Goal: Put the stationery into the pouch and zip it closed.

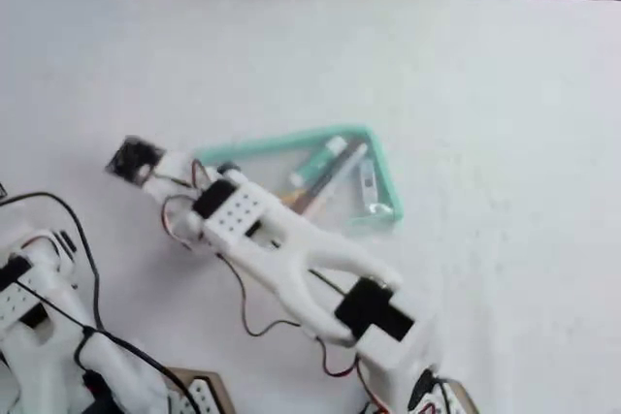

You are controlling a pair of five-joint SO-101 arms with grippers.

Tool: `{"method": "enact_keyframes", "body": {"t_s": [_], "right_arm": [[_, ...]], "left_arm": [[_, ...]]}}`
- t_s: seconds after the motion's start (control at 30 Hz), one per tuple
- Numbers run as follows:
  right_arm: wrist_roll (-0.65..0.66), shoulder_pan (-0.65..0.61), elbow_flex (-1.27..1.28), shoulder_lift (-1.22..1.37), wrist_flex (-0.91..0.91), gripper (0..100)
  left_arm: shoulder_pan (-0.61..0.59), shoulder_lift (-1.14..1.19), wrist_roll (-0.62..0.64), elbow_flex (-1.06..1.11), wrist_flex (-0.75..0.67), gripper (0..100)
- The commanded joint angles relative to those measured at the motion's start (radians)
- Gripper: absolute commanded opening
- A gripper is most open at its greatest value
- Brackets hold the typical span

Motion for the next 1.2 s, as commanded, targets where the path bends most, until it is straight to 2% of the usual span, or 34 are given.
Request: {"method": "enact_keyframes", "body": {"t_s": [0.0, 0.13, 0.27, 0.57, 0.73, 0.97, 1.17], "right_arm": [[0.083, 0.041, -0.029, -0.01, -0.056, 43.0], [0.08, 0.134, -0.028, -0.008, -0.134, 43.0], [0.017, 0.211, -0.014, 0.013, -0.2, 43.0], [0.017, 0.306, -0.002, -0.031, -0.114, 43.0], [0.023, 0.386, 0.14, -0.143, -0.097, 43.0], [0.18, 0.59, 0.413, -0.394, -0.094, 43.0], [0.368, 0.763, 0.706, -0.723, -0.096, 43.0]], "left_arm": [[0.025, -0.001, -0.006, -0.006, -0.017, 17], [0.025, -0.001, -0.006, -0.002, -0.017, 17], [0.025, -0.002, -0.006, 0.005, -0.018, 17], [0.07, -0.002, -0.009, 0.008, -0.018, 17], [0.079, -0.001, -0.011, 0.009, -0.018, 17], [0.079, -0.001, -0.011, 0.009, -0.018, 17], [0.079, -0.001, -0.011, 0.009, -0.018, 17]]}}
